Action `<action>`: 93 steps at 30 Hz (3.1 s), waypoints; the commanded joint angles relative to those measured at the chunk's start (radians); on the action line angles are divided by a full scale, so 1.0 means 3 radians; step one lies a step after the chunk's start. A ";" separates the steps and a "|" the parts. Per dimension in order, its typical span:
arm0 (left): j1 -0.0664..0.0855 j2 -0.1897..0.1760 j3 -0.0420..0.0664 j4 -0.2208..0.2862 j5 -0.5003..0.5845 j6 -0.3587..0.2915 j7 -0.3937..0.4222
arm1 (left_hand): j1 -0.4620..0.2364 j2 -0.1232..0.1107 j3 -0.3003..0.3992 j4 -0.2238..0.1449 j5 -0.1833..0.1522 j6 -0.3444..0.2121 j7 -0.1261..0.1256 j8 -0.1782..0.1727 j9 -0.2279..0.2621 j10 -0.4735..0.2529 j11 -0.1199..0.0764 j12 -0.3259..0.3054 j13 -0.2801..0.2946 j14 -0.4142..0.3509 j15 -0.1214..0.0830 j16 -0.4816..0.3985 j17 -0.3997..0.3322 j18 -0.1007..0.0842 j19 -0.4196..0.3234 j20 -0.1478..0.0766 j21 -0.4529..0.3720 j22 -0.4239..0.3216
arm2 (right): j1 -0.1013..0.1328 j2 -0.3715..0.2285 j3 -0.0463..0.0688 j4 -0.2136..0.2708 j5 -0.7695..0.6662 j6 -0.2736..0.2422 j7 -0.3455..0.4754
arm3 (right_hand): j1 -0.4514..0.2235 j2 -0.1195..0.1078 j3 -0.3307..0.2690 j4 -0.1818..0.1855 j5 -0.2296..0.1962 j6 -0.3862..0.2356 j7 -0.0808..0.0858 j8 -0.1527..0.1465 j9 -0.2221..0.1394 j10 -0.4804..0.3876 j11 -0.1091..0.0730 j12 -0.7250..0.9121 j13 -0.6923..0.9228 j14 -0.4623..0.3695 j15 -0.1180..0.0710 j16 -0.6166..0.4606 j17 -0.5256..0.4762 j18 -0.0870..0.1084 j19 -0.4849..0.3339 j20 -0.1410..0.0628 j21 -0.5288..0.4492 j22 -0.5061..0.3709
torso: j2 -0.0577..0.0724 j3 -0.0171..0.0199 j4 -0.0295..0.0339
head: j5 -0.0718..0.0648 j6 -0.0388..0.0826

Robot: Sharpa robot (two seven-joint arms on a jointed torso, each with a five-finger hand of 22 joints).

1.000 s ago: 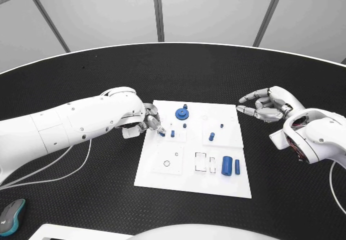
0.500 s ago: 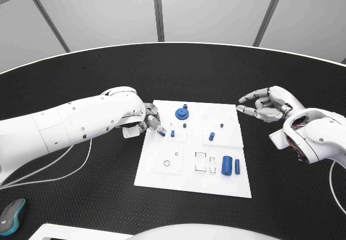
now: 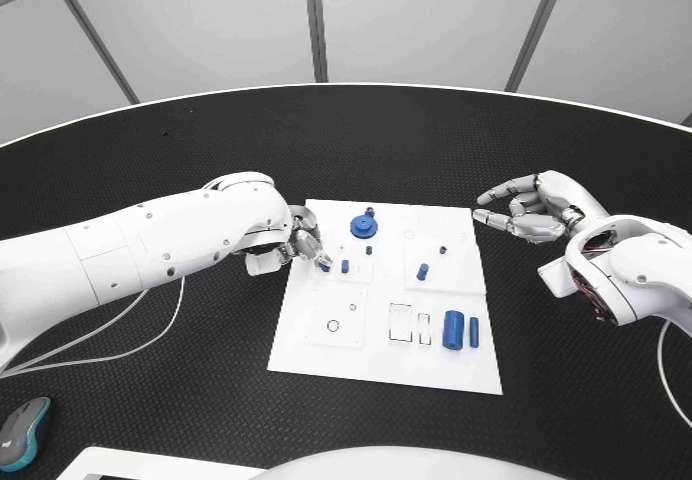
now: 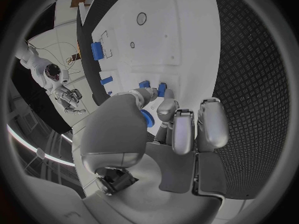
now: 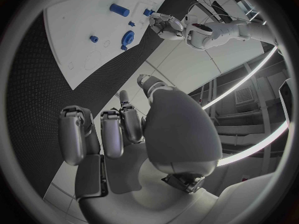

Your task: Assemble the parts on the task board

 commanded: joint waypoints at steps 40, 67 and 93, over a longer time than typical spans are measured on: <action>-0.0004 0.0118 -0.0002 -0.0117 -0.0029 0.0034 -0.0130 | -0.0134 -0.0029 0.0504 -0.0346 0.0013 0.0068 -0.0051 0.0135 0.0067 0.0111 -0.0031 0.0093 0.0100 0.0241 -0.0052 -0.0004 0.0522 -0.0060 0.0058 -0.0023 0.0049 0.0082 | 0.0000 -0.0017 0.0000 0.0022 0.0000 -0.0005 0.0004 | 0.0014 -0.0010 -0.0007 0.0019 0.0026 0.0034 -0.0002 0.0020 -0.0004 -0.0001 -0.0013 0.0020 0.0356 0.0285 -0.0027 -0.0019 0.0594 0.0041 0.0184 -0.0030 -0.0026 0.0606 | -0.0004 -0.0003 -0.0002 | -0.0022 -0.0047; -0.0005 0.0108 -0.0002 -0.0103 -0.0092 0.0035 -0.0136 | -0.0188 -0.0076 0.0611 -0.0385 0.0029 0.0077 -0.0064 0.0192 0.0103 0.0142 -0.0044 0.0121 0.0125 0.0242 -0.0061 -0.0004 0.0523 -0.0067 0.0074 -0.0032 0.0068 0.0119 | 0.0000 -0.0017 0.0000 0.0022 0.0000 -0.0003 0.0002 | 0.0014 -0.0010 -0.0007 0.0019 0.0026 0.0034 -0.0002 0.0020 -0.0004 -0.0001 -0.0013 0.0020 0.0356 0.0285 -0.0027 -0.0019 0.0594 0.0041 0.0184 -0.0030 -0.0026 0.0606 | -0.0003 -0.0002 0.0001 | -0.0019 -0.0050; -0.0008 0.0173 -0.0003 -0.0150 -0.0094 0.0089 -0.0161 | -0.0228 -0.0096 0.0631 -0.0381 0.0017 0.0088 -0.0070 0.0215 0.0115 0.0157 -0.0047 0.0133 0.0134 0.0243 -0.0062 -0.0003 0.0523 -0.0069 0.0076 -0.0034 0.0071 0.0127 | 0.0000 -0.0014 0.0000 0.0026 0.0000 -0.0004 0.0007 | 0.0014 -0.0010 -0.0007 0.0019 0.0026 0.0034 -0.0002 0.0020 -0.0004 -0.0001 -0.0013 0.0020 0.0356 0.0285 -0.0027 -0.0019 0.0594 0.0041 0.0184 -0.0030 -0.0026 0.0606 | 0.0002 0.0000 -0.0002 | -0.0032 -0.0071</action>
